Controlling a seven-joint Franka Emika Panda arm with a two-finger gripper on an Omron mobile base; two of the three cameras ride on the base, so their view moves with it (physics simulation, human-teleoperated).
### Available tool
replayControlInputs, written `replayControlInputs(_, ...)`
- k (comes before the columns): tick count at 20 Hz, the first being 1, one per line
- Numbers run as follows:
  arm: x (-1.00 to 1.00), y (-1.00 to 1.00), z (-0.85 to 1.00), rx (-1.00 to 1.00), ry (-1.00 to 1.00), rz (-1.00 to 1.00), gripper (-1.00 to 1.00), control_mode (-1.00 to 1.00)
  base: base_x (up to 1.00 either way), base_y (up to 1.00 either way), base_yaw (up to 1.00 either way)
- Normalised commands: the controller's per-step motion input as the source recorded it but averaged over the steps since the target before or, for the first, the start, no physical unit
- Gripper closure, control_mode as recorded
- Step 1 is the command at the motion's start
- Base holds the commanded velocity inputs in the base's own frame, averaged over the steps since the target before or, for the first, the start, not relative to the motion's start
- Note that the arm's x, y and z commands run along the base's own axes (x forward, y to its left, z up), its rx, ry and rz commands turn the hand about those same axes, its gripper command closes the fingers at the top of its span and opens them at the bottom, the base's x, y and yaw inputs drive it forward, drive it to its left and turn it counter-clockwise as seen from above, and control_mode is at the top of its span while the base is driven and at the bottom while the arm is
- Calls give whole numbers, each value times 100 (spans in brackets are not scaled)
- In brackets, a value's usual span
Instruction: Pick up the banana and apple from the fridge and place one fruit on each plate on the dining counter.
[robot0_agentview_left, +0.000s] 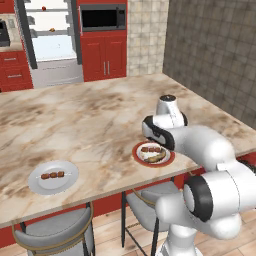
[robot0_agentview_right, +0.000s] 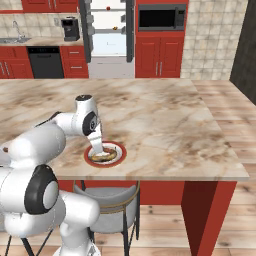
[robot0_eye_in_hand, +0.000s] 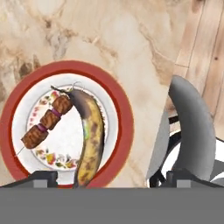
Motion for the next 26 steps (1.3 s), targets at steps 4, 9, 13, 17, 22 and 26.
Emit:
replayControlInputs(4,-72,0,100,13,2,30,-100,-100,0,0,0)
replayControlInputs(9,-86,-5,92,1,0,41,-100,-100,0,0,0)
replayControlInputs(13,-100,0,52,-16,0,51,-100,-100,0,0,0)
replayControlInputs(17,-100,0,17,-19,-6,54,-100,-100,0,0,0)
replayControlInputs(22,-72,0,-1,-13,-4,34,-100,-100,0,0,0)
replayControlInputs(26,-11,0,0,0,0,1,-100,-100,0,0,0)
